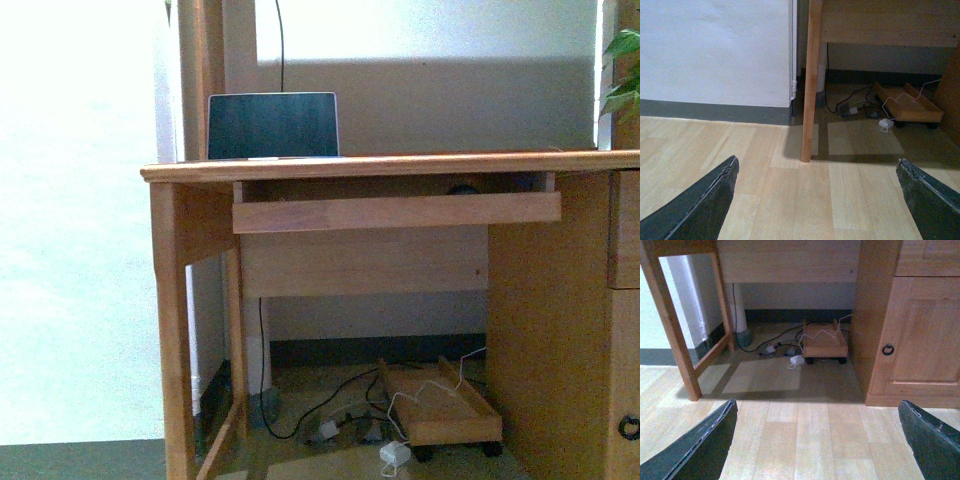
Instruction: Place mouse
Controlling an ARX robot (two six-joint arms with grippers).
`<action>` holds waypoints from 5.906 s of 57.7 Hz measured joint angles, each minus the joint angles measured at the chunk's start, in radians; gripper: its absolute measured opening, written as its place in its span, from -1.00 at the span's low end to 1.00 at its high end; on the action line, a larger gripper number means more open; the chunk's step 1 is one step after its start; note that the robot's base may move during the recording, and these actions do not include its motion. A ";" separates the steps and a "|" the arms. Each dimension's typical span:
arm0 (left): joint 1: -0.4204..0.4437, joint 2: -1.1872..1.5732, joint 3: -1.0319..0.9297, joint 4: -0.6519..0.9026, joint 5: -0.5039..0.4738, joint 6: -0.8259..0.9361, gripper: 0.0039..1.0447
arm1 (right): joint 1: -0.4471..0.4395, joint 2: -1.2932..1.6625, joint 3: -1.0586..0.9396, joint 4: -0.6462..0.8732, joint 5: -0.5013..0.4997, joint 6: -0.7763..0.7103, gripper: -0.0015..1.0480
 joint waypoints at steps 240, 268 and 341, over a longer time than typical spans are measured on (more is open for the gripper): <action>-0.138 1.654 0.699 0.394 0.654 0.933 0.86 | 0.000 0.000 0.000 0.000 0.000 0.000 0.86; -0.196 0.995 0.497 0.358 0.549 -0.067 0.86 | 0.000 0.000 0.000 0.000 -0.001 0.000 0.86; -0.008 0.044 0.044 -0.005 -0.002 -0.002 -0.95 | 0.080 1.347 0.735 0.257 0.165 -0.108 0.86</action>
